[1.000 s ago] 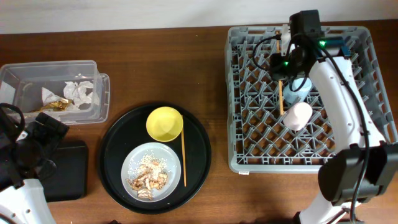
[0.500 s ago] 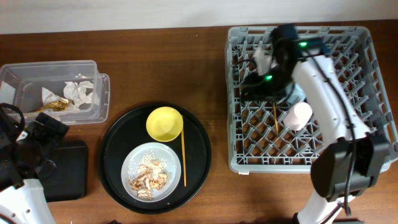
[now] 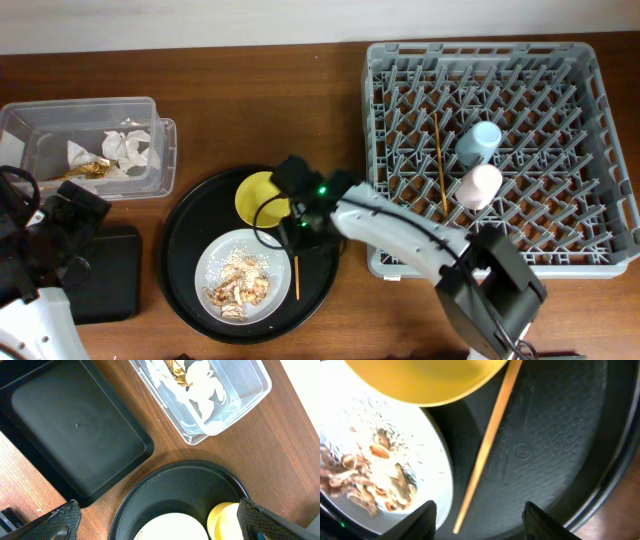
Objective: Sort waste into correct bins and load items into the dishwasher rack
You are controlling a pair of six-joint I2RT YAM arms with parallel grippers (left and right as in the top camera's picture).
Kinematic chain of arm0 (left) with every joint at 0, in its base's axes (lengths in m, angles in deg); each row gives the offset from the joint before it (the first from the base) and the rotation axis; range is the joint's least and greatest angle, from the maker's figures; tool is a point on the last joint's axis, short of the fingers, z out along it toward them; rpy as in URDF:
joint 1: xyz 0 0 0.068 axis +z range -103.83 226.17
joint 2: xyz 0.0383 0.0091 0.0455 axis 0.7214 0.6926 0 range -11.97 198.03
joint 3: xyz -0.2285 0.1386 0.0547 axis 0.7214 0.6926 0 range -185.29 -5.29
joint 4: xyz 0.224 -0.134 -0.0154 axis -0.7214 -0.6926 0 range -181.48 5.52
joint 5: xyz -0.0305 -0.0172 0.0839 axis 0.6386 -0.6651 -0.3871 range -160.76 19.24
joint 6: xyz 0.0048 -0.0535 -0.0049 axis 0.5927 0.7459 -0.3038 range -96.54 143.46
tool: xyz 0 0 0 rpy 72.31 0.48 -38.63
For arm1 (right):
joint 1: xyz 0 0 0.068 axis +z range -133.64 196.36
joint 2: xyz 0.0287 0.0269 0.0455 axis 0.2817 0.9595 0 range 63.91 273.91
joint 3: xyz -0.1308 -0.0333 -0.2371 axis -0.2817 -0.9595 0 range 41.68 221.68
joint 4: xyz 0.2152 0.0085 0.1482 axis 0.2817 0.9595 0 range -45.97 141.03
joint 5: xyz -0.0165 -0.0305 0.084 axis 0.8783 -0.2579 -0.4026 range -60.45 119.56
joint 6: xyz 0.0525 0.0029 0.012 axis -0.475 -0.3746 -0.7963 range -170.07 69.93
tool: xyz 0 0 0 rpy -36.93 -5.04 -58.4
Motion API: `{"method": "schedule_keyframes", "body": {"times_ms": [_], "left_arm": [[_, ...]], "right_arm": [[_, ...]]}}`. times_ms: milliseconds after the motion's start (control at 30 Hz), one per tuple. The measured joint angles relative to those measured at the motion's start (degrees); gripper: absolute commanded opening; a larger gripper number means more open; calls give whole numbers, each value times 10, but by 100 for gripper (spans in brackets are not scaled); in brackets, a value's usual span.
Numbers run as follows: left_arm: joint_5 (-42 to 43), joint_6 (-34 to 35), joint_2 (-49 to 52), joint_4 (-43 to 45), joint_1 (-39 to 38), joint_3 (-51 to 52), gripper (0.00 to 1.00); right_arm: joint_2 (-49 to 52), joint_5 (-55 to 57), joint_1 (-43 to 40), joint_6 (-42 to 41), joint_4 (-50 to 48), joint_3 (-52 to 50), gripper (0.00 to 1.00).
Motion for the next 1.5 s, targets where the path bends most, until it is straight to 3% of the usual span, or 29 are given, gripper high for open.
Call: {"method": "schedule_keyframes", "body": {"times_ms": [67,200,733,800,967,1000,1067,1133,1200,1333,1500], "left_arm": [[0,0,0,0,0,0,99],[0,0,0,0,0,0,99],[0,0,0,0,0,0,99],[0,0,0,0,0,0,99],[0,0,0,0,0,0,99],[0,0,0,0,0,0,99],[0,0,0,0,0,0,99],[0,0,0,0,0,0,99],[0,0,0,0,0,0,99],[0,0,0,0,0,0,99],[0,0,0,0,0,0,99]], "right_arm": [[0,83,26,-70,-11,-1,49],[1,158,48,-130,-42,-1,48],[48,191,78,-150,-91,-41,47],[49,191,78,-154,-94,-46,33],[49,193,78,-156,-107,-49,28],[49,193,78,-156,-117,-56,20],[48,199,78,-156,-121,-63,15],[47,204,78,-160,-121,-64,4],[47,204,78,-165,-119,-64,4],[42,193,58,-154,-39,-26,4],[-49,193,-106,-33,134,150,4]]}}
